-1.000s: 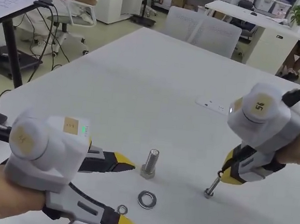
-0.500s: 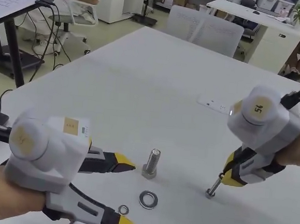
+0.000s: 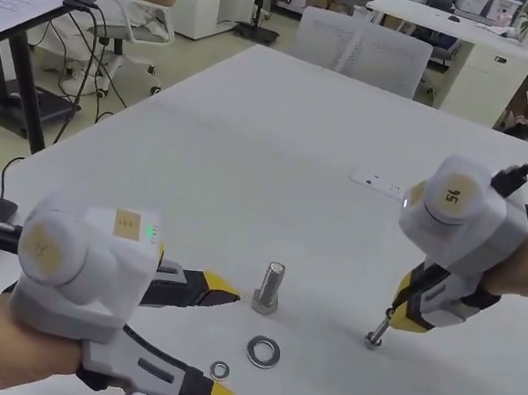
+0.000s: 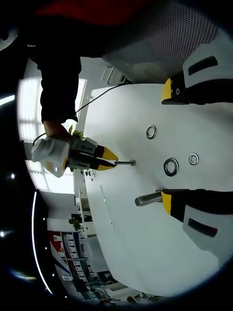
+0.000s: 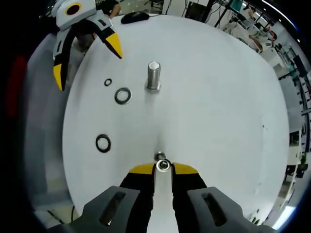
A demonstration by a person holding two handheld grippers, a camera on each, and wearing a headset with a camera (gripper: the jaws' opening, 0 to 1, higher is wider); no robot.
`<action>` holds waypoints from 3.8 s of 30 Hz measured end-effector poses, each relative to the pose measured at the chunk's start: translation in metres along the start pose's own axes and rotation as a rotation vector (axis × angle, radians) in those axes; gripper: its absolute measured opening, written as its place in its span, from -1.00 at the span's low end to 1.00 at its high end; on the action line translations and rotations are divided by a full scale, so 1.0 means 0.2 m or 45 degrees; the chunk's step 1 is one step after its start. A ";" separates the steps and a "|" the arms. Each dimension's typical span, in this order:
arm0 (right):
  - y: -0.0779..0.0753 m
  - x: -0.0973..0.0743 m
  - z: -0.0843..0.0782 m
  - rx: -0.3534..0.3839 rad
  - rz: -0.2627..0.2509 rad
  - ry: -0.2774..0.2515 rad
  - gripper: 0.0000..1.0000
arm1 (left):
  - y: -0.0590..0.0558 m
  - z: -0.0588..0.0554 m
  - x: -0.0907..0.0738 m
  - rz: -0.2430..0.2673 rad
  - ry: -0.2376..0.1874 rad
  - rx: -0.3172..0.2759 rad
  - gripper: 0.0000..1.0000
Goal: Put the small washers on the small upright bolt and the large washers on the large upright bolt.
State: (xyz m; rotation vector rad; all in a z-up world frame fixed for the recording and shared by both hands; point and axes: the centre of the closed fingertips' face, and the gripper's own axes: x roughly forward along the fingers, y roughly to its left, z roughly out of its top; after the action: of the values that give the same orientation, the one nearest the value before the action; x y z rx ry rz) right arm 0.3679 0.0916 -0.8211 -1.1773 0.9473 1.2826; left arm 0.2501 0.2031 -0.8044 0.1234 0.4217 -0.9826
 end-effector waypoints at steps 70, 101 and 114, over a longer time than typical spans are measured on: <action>0.00 0.20 -0.03 0.031 0.064 0.007 -0.52 | 0.01 -0.02 0.01 0.006 0.021 -0.014 0.38; 0.02 0.03 0.21 -0.120 -0.027 -0.098 -0.38 | 0.01 0.00 0.00 0.019 0.008 0.000 0.38; 0.12 0.00 0.32 -0.178 0.018 -0.121 -0.38 | 0.01 0.00 0.00 0.020 0.005 0.004 0.38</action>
State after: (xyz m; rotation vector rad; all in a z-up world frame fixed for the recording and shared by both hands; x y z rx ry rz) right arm 0.3374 0.1512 -0.8118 -1.2075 0.8080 1.4221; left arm 0.2527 0.2046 -0.8039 0.1315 0.4225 -0.9676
